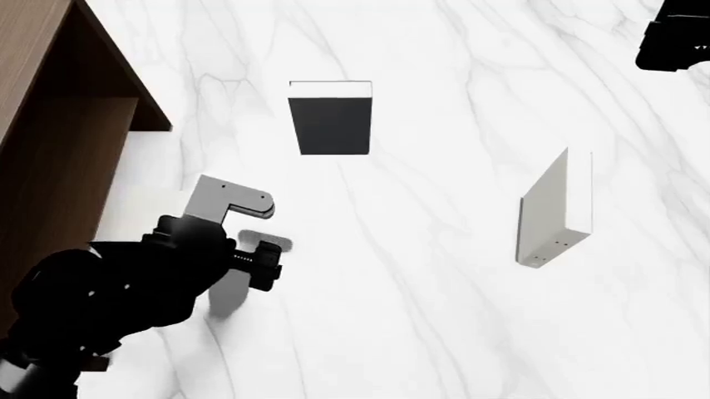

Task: Pick up the book on the right and place it under the cabinet shelf.

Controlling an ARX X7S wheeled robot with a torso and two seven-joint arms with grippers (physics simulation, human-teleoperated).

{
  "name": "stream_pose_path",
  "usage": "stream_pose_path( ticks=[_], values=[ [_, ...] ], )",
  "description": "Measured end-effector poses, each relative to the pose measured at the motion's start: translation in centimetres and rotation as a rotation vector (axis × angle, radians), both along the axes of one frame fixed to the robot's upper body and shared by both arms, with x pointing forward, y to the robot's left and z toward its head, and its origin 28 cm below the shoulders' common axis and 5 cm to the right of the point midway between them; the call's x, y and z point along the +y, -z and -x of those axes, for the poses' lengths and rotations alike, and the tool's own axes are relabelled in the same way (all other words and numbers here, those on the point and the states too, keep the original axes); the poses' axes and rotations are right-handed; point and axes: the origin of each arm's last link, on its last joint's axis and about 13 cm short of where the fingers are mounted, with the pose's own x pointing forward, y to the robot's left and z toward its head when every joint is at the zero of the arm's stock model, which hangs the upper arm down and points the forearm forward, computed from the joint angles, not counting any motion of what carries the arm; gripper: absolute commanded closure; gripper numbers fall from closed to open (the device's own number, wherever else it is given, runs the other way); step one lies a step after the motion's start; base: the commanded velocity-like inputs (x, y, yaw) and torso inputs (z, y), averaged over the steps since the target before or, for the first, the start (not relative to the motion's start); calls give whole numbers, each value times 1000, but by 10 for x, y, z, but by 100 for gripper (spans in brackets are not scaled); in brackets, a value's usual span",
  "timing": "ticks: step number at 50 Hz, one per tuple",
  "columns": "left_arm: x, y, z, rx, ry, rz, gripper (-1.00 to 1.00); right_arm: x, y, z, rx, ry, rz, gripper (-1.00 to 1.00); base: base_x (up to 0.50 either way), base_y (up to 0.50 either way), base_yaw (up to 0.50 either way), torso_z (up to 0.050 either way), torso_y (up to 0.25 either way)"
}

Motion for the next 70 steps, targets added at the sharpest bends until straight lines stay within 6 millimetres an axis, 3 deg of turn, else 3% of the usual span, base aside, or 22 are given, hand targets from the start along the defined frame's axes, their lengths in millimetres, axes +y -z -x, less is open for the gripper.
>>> stream_pose_path(
  ticks=[29,70],
  values=[
    [11,-1,-5,40,6,91,-100,0,0,0,-1,0,-2,-100,0,0,0,0,-6],
    [28,-6,-9,2,-77,-7,-100,-2,6,-2,-6,-4,-20,-100,0,0,0,0,-3]
  ],
)
